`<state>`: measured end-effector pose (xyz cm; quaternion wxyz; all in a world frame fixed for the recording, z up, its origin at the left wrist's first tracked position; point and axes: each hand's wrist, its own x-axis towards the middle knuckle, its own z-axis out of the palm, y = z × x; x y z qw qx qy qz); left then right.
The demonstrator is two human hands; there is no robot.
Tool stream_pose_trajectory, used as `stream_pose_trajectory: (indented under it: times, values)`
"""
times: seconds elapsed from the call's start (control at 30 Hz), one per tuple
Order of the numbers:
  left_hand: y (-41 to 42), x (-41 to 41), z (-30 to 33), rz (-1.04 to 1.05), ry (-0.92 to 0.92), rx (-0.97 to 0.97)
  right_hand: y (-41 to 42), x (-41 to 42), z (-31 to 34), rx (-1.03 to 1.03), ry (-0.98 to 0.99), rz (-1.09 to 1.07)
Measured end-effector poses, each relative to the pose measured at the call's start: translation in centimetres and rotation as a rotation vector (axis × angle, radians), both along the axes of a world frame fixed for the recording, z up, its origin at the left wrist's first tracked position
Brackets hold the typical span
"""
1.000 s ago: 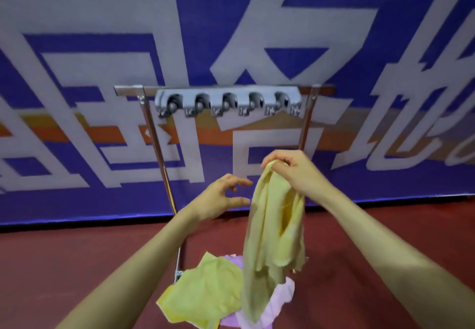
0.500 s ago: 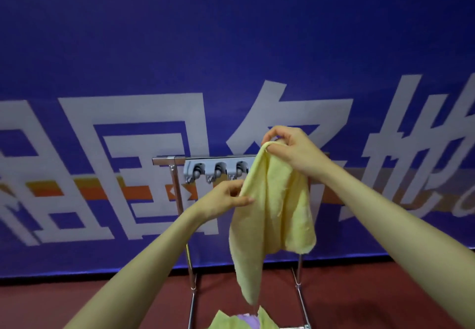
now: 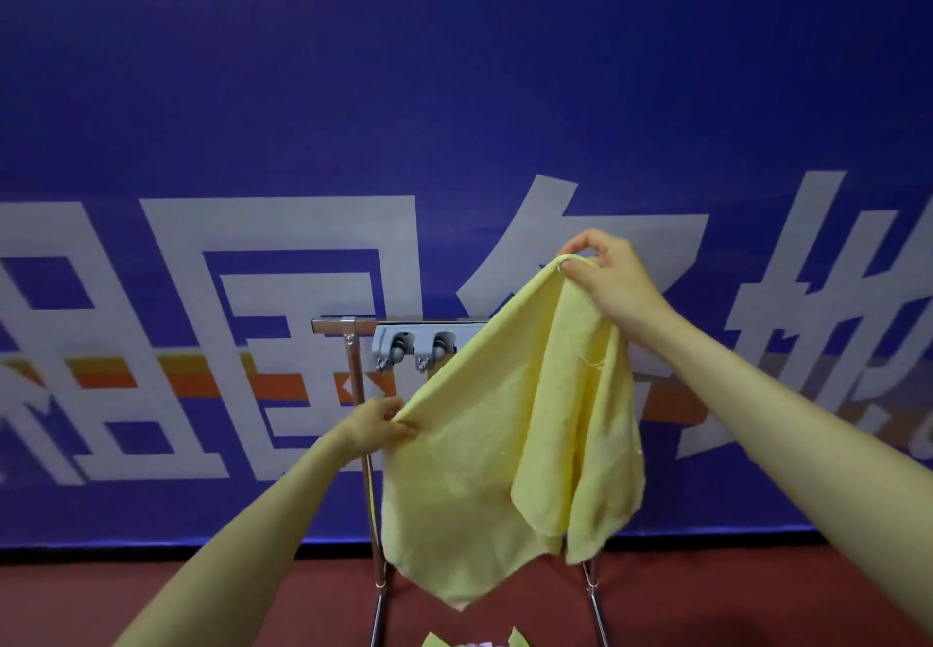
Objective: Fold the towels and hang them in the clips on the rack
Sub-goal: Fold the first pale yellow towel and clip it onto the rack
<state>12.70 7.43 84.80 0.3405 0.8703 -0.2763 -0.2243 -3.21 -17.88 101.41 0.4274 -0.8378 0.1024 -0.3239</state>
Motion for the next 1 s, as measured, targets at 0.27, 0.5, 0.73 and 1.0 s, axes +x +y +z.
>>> stream_pose_trajectory:
  times: [0.27,0.5,0.73,1.0]
  values:
    - [3.3,2.8,-0.2,0.326,-0.107,0.178,-0.6,-1.3,-0.8,-0.084,0.251,-0.029]
    - [1.5,0.5,7.4,0.315,-0.190,-0.268,-0.8,-1.3,-2.3,-0.025,0.356,0.035]
    - [-1.3,-2.0,16.3,0.050,-0.611,-0.205,0.2,-1.6,-4.2,-0.092,0.498,0.044]
    - [-3.2,-4.7,21.1,-0.229,-0.817,-0.023,3.3,-1.4,-2.9,0.099,0.275,0.232]
